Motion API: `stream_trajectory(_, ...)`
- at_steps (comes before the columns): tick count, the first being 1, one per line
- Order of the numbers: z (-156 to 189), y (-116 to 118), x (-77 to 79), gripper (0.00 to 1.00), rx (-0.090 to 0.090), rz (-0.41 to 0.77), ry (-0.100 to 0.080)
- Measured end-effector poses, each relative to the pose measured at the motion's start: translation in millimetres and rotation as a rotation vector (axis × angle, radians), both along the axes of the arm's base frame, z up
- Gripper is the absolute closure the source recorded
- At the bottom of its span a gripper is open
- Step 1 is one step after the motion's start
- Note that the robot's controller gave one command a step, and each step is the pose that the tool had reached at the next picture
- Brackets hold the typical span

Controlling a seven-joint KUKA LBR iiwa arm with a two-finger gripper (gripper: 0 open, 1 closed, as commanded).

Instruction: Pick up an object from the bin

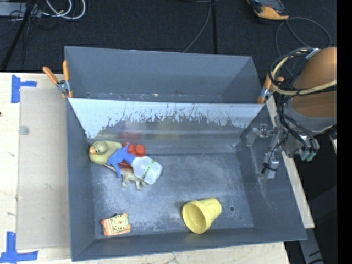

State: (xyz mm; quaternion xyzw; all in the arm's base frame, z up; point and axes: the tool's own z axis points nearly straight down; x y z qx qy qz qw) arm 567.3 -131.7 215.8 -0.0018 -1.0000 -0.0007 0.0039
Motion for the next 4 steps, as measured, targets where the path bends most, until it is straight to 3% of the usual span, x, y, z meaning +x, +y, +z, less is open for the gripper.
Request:
stream_trajectory(3,-20.3,0.5,-3.1,0.0,-0.003,0.1,-0.016)
stream_trajectory(4,-19.6,9.6,-0.4,0.0,0.005,0.163,0.007)
